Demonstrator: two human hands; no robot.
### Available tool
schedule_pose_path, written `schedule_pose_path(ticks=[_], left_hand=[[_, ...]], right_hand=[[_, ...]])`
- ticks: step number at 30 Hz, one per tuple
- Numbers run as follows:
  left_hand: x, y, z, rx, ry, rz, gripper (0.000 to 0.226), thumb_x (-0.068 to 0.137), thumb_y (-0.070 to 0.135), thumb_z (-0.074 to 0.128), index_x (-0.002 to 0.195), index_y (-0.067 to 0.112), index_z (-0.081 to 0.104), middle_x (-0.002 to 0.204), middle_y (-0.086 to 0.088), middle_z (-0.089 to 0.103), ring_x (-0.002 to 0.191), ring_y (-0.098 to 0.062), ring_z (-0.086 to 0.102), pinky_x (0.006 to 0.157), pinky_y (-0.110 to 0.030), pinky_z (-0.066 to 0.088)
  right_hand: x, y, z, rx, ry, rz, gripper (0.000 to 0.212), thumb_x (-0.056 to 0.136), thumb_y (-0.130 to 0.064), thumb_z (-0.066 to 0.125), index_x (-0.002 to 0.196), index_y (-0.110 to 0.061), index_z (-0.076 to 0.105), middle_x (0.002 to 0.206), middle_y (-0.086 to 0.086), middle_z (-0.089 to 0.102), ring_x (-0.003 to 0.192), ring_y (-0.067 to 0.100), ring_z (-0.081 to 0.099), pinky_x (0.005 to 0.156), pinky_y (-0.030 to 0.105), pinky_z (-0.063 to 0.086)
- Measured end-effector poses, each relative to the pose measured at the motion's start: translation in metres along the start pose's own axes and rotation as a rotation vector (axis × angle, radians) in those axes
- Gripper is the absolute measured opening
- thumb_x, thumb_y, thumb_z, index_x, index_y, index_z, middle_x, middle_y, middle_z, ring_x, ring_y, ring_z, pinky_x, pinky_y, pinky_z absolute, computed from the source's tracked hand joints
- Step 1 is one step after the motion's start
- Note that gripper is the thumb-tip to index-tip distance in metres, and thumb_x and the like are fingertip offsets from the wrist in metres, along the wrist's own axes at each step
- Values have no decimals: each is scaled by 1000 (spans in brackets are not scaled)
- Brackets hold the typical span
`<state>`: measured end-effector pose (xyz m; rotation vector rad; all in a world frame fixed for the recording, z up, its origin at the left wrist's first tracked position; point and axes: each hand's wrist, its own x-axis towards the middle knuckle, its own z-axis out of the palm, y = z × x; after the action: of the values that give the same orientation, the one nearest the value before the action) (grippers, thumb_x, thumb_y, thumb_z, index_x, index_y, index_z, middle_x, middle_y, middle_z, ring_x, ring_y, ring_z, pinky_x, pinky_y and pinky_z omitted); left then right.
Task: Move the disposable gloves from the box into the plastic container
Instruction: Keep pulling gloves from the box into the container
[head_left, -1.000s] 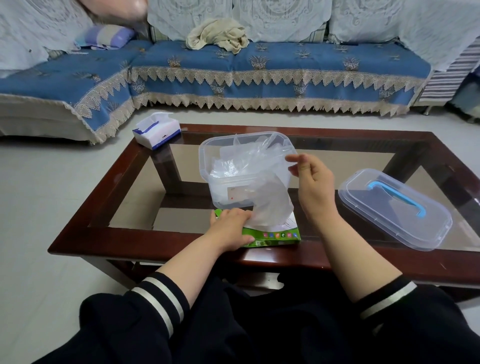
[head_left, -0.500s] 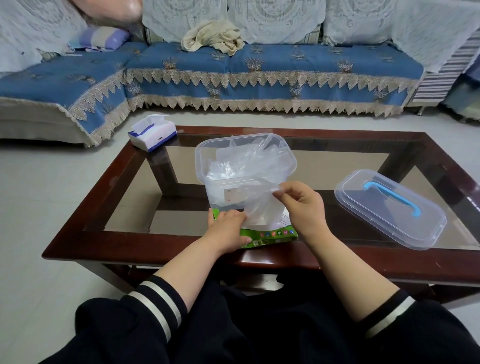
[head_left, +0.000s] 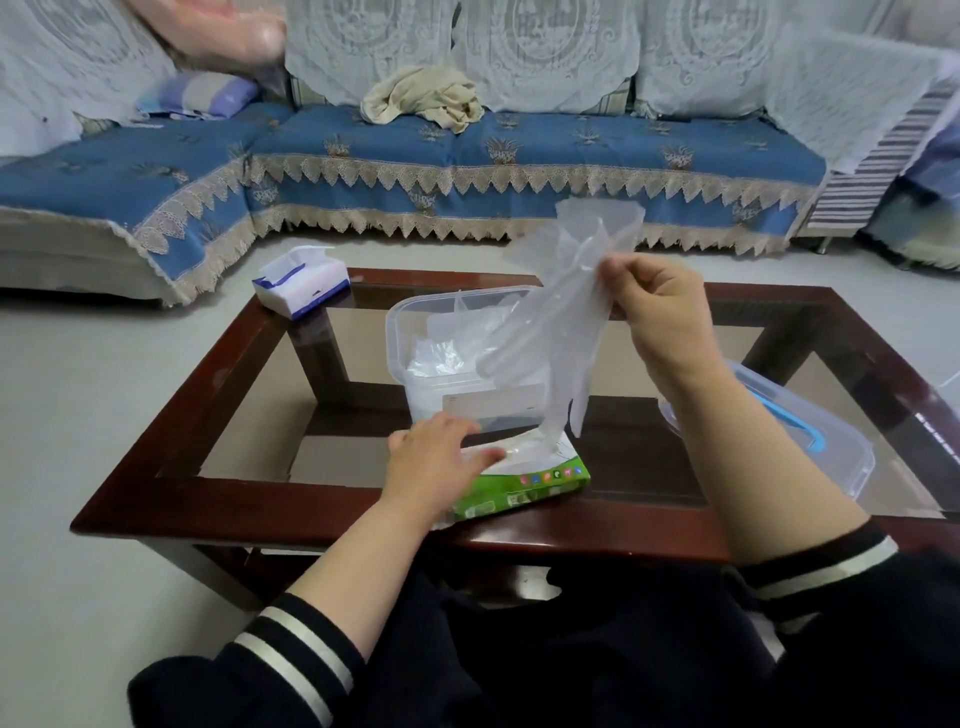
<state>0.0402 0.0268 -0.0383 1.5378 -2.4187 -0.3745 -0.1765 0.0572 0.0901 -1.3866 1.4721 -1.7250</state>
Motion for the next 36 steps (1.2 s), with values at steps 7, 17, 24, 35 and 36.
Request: schedule_pose_path(ticks=[7, 17, 24, 35, 36], left_hand=[[-10, 42, -44, -1014, 271, 209, 63, 78, 75, 43, 108, 23, 63, 106, 8, 66, 100, 2, 59, 81, -9, 42], [-4, 49, -41, -1427, 184, -109, 8, 93, -2, 55, 89, 4, 59, 86, -6, 75, 83, -23, 72, 77, -28, 56], [-3, 15, -41, -1701, 492, -479, 17, 88, 1, 62, 89, 13, 51, 97, -12, 73, 78, -23, 70, 72, -30, 56], [1, -2, -37, -1839, 837, -801, 24, 88, -10, 47, 89, 9, 62, 74, -4, 66, 60, -12, 66, 54, -22, 52], [1, -3, -37, -1825, 854, -803, 27, 88, -11, 46, 88, 10, 63, 74, -3, 66, 60, -12, 65, 54, -22, 52]], right_hand=[[-29, 24, 16, 4, -76, 156, 13, 94, -8, 56, 95, -7, 69, 85, 12, 65, 79, 21, 54, 81, 44, 49], [-43, 35, 32, 429, 235, 428, 19, 98, -5, 48, 96, -8, 66, 76, -2, 74, 71, 9, 68, 66, 22, 54], [18, -39, 10, 405, 293, -227, 15, 87, -20, 65, 96, -11, 73, 92, 1, 73, 92, 16, 68, 84, 31, 52], [78, 53, 113, -1012, -475, -646, 41, 94, -44, 38, 127, -31, 59, 130, 6, 56, 120, 29, 48, 103, 48, 38], [78, 69, 117, -1067, -613, -546, 42, 95, -44, 38, 131, -32, 56, 133, 4, 55, 123, 27, 45, 106, 47, 34]])
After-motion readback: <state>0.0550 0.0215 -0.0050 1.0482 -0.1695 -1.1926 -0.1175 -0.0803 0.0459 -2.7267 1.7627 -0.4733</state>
